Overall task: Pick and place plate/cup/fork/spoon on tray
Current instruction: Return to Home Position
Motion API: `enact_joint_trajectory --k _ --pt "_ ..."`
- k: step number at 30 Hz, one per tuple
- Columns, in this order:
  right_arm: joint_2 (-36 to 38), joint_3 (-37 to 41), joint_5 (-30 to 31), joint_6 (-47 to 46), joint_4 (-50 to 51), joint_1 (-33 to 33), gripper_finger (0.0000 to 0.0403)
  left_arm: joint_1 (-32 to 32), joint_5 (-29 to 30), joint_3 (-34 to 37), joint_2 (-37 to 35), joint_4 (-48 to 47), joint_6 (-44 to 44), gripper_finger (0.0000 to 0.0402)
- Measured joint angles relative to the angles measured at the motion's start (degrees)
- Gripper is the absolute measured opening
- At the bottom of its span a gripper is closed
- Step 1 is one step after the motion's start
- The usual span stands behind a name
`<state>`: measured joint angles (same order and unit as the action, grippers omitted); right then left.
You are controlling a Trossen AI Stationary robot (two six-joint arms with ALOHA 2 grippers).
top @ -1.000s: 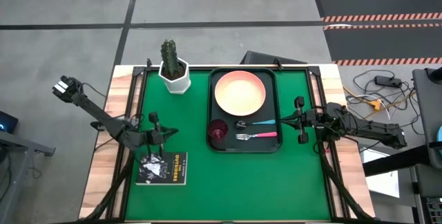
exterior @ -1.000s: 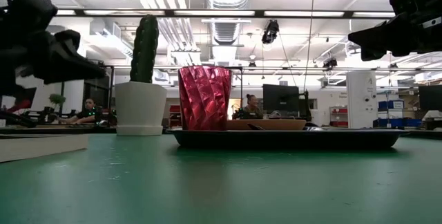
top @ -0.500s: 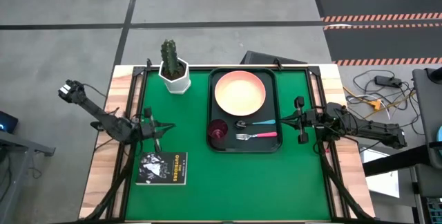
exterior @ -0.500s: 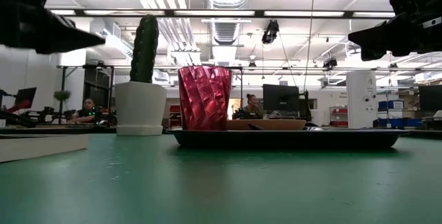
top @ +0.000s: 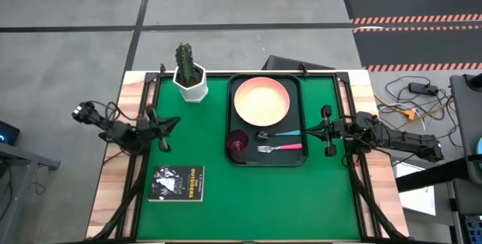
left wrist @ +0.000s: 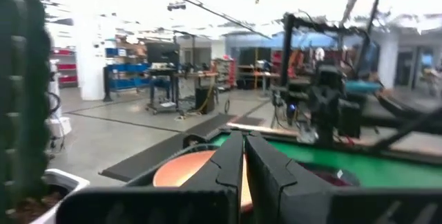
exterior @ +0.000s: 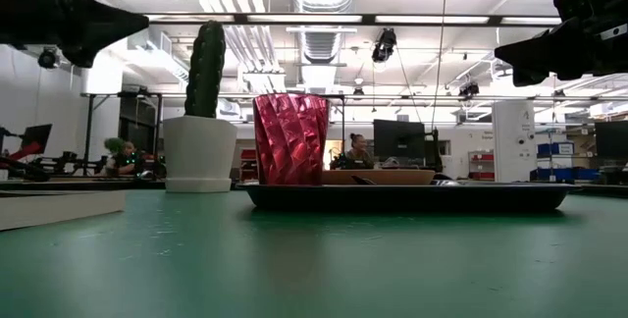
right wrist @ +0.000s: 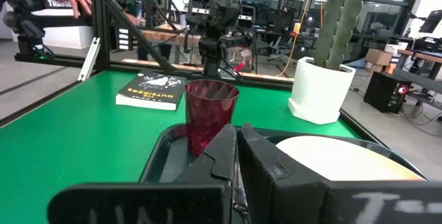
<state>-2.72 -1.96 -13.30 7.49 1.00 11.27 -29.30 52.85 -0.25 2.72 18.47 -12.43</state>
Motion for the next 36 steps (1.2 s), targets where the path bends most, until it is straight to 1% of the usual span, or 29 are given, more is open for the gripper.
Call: enact_joint_trajectory --k 3,10,19,21,23,24,25,27,29,32,34,36 --pt "0.0 0.0 0.0 0.0 0.0 0.0 0.0009 1.3 0.0 0.0 -2.7 0.3 0.0 0.0" --pt "0.0 0.0 0.0 0.0 0.0 0.0 0.0009 2.3 0.1 0.0 -2.6 0.5 0.0 0.0" --pt "0.0 -0.3 0.0 0.0 0.3 0.0 0.0009 7.5 0.1 0.0 -2.7 0.5 0.1 0.0" --pt "0.0 -0.3 0.0 0.0 0.3 0.0 0.0009 8.3 0.1 0.0 -2.7 0.5 2.2 0.0" --pt "0.0 -0.3 0.0 0.0 0.3 0.0 0.0009 9.9 -0.5 0.0 -2.7 -0.1 7.8 0.0" --pt "0.0 -0.3 0.0 0.0 0.3 0.0 0.0009 11.0 -1.4 0.0 -2.7 -2.2 10.8 0.0" --pt "0.0 -0.3 0.0 0.0 0.3 0.0 0.0009 12.4 -3.4 0.0 -2.7 -6.2 13.1 0.0" --pt "0.0 -0.3 -0.1 0.0 0.3 0.0 0.0009 16.1 -10.6 0.0 -2.7 -14.3 17.3 0.0" --pt "0.0 -0.3 -0.1 0.0 0.3 0.0 0.0009 19.9 -16.6 0.0 -2.7 -14.2 19.1 0.0" --pt "0.0 -0.4 -0.1 0.0 0.3 0.0 0.0009 24.8 -24.7 0.0 -2.7 -14.4 15.4 0.0" --pt "-0.1 -0.4 -0.1 0.0 0.3 0.0 0.0009 27.6 -31.8 0.0 -2.7 -14.7 10.2 0.0" --pt "0.0 -0.4 -0.2 0.0 0.3 0.0 0.0009 30.1 -40.2 0.0 -2.7 -15.6 4.4 0.0"
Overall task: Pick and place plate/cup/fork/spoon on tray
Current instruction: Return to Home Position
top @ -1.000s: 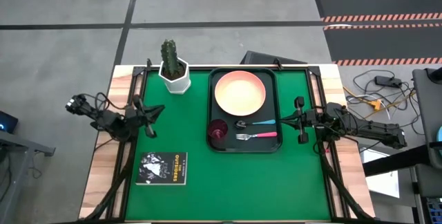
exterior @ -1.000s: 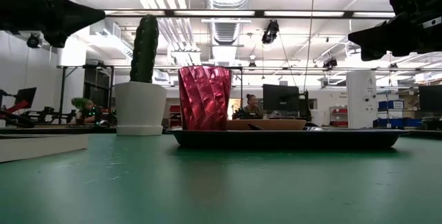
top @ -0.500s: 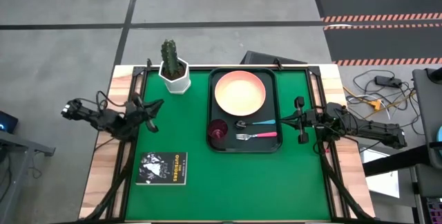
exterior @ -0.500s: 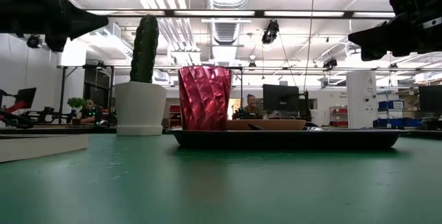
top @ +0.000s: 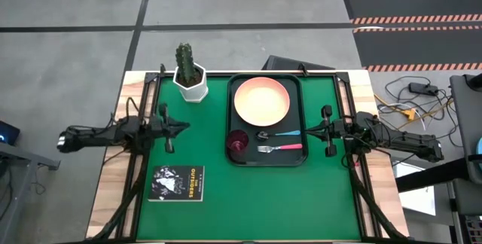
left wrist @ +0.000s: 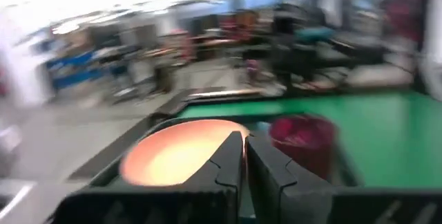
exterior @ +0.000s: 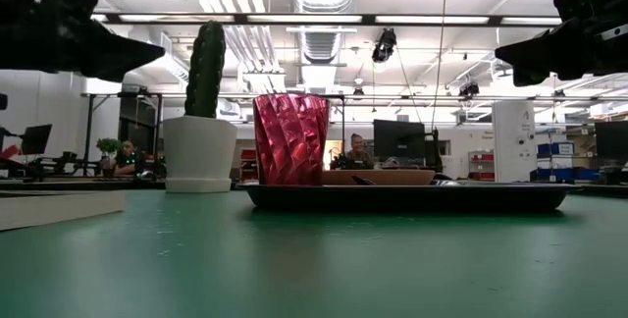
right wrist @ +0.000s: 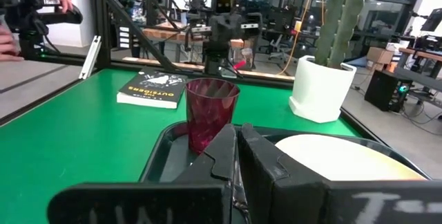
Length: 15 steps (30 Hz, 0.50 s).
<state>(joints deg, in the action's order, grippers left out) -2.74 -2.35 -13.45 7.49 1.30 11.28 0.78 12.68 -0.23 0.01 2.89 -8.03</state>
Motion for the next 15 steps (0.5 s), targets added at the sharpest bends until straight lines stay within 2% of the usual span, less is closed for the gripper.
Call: enact_joint_trajectory --k 2,4,12,15 --pt "0.0 0.0 0.0 0.0 0.0 0.0 0.0009 1.9 -8.0 0.0 0.0 -1.3 -2.8 0.0" --pt "0.0 0.0 0.0 0.0 0.0 0.0 0.0009 2.9 -13.4 0.0 0.0 -2.3 -3.0 0.0" --pt "0.0 0.0 0.0 0.0 0.0 0.0 0.0009 3.0 -13.6 0.0 0.0 -2.5 -2.3 0.0" --pt "0.0 0.0 0.0 0.0 0.0 0.0 0.0009 3.0 -13.8 0.0 0.0 -1.2 3.6 0.0"
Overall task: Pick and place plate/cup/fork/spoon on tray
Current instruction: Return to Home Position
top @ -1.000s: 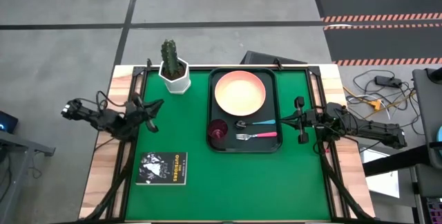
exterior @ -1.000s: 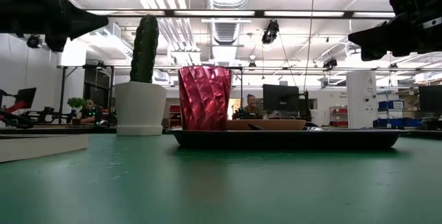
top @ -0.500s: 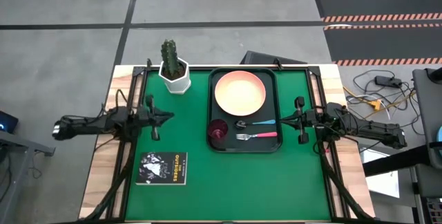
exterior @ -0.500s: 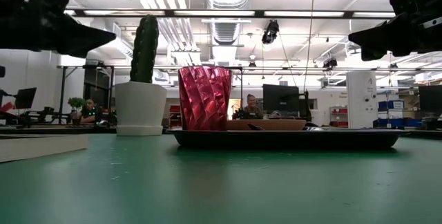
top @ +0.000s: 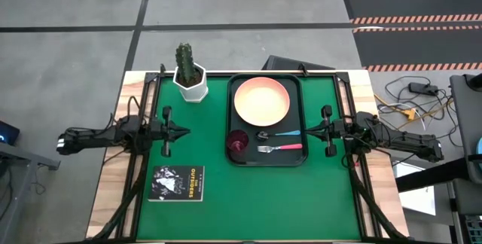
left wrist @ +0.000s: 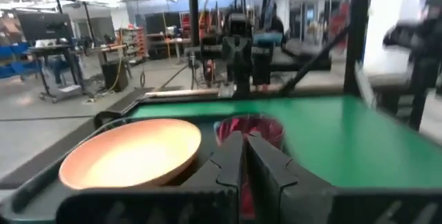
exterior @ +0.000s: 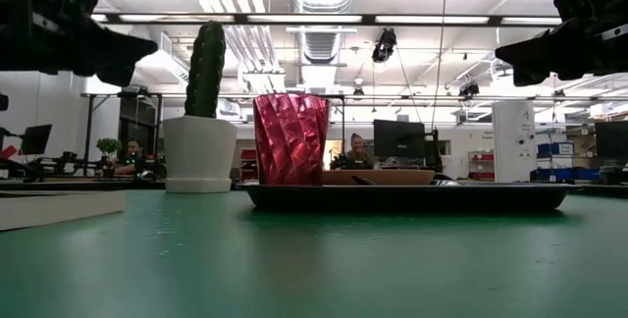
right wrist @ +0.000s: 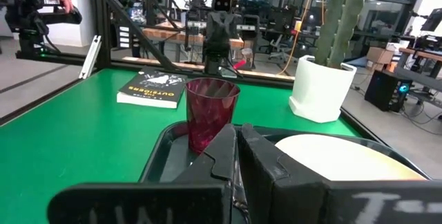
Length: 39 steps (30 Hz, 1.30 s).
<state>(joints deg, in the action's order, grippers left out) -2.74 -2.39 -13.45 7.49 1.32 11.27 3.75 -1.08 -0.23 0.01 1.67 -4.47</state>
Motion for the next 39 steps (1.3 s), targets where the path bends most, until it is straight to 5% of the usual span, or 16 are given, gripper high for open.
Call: enact_joint_trajectory --k 39 --pt "0.0 -0.1 0.0 0.0 0.1 0.0 0.0009 0.0 0.2 0.0 5.3 5.4 2.6 0.0"
